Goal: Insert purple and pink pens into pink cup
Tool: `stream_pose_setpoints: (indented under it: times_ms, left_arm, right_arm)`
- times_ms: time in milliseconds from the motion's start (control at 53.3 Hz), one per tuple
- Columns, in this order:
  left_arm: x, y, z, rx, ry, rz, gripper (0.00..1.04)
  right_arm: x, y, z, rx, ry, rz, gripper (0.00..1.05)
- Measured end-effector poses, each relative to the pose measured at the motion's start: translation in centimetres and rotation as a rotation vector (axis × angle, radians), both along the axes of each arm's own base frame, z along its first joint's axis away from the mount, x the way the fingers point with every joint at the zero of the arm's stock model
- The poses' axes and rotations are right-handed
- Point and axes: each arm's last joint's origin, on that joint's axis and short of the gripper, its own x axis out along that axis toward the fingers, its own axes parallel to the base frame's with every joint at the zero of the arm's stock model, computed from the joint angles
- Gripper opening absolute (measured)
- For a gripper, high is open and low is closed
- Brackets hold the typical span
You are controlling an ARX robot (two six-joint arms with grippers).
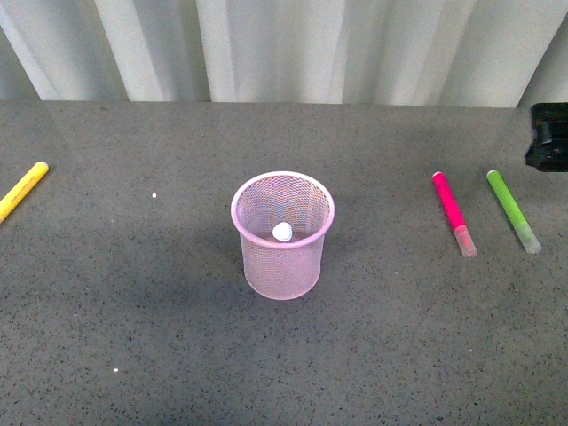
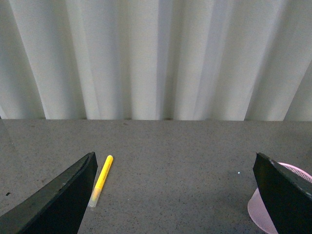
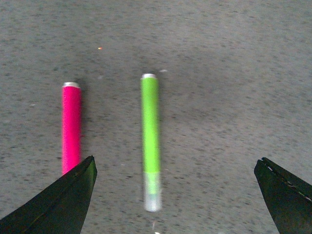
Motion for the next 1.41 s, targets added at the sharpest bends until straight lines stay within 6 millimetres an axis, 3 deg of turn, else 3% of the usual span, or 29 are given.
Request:
stream_pose_setpoints:
  times_ms: [131, 281, 600, 862, 1406]
  left_arm:
    - [0.0, 0.0, 0.0, 0.0, 0.0, 0.0, 0.98]
    - [0.0, 0.0, 0.0, 0.0, 0.0, 0.0, 0.98]
    - [0.0, 0.0, 0.0, 0.0, 0.0, 0.0, 0.98]
    - [0.0, 0.0, 0.0, 0.0, 0.0, 0.0, 0.98]
    - [0.0, 0.0, 0.0, 0.0, 0.0, 0.0, 0.98]
  right_arm:
    - [0.5, 3.0, -0.6, 0.017, 0.003, 0.056, 0.98]
    - [0.6, 4.5, -1.8, 0.043, 0.028, 0.07, 0.98]
    - [1.0, 4.2, -4.2, 0.069, 0.064, 0.023, 0.98]
    - [2.6, 4.2, -3.9, 0.078, 0.037, 0.016, 0.98]
    - [4.2, 7.3, -6.2, 0.092, 0.061, 0.071, 0.98]
